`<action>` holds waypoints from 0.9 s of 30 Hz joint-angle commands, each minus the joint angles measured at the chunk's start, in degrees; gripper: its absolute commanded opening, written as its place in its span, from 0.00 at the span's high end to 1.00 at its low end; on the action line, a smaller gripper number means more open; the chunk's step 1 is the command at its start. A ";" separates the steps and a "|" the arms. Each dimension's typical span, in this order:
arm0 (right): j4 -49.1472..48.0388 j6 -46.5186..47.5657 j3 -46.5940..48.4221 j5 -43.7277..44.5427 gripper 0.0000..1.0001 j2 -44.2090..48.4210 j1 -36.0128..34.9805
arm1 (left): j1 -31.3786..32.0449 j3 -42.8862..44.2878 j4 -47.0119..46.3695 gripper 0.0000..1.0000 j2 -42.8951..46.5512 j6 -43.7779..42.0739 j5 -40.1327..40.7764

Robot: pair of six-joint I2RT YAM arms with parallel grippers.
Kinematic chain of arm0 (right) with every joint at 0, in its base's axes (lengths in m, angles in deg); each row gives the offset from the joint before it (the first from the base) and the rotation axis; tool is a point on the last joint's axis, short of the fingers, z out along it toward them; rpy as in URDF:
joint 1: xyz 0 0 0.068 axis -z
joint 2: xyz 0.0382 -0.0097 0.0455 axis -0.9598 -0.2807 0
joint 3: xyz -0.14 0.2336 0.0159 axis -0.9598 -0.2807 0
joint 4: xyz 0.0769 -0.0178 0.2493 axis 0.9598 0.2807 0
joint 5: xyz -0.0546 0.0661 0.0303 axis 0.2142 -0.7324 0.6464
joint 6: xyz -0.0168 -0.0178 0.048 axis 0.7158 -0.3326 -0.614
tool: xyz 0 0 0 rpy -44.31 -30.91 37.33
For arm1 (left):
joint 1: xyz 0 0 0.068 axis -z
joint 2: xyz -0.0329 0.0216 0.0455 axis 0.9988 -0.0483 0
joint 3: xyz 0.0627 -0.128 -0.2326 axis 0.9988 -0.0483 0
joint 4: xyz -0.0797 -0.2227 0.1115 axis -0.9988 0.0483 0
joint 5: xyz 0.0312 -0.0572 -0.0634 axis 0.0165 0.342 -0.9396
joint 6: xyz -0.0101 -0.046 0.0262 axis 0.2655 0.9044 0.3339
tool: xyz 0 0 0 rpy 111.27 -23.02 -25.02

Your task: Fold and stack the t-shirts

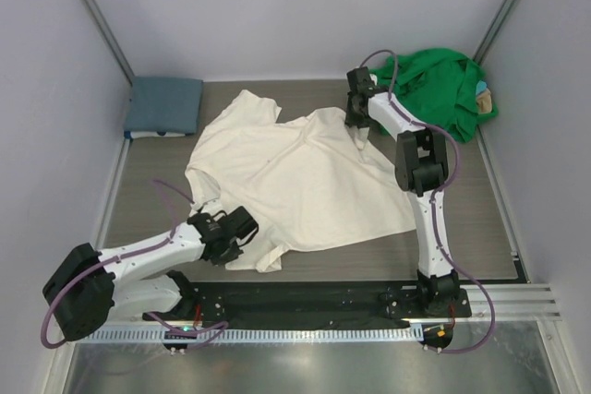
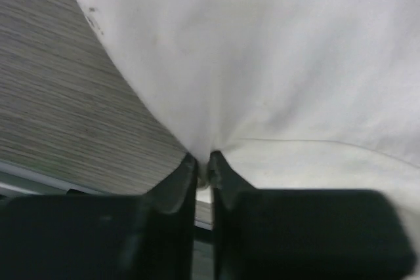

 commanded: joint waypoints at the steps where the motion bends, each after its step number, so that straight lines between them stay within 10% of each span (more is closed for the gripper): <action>1: -0.08 0.02 3.31 0.59 0.65 -5.43 0.46 | 0.09 3.12 -1.93 0.96 -1.95 -0.82 6.29; 13: -4.90 7.40 25.38 9.02 0.35 -15.12 1.60 | -3.42 21.68 23.55 1.00 11.67 -5.30 15.53; 17: -6.32 6.17 24.77 9.74 0.11 -13.27 1.60 | -5.71 22.47 23.64 0.34 12.38 -7.94 8.52; 27: -7.72 4.50 10.62 3.50 0.04 4.91 -0.95 | -5.71 18.44 19.87 0.28 11.50 -7.25 0.60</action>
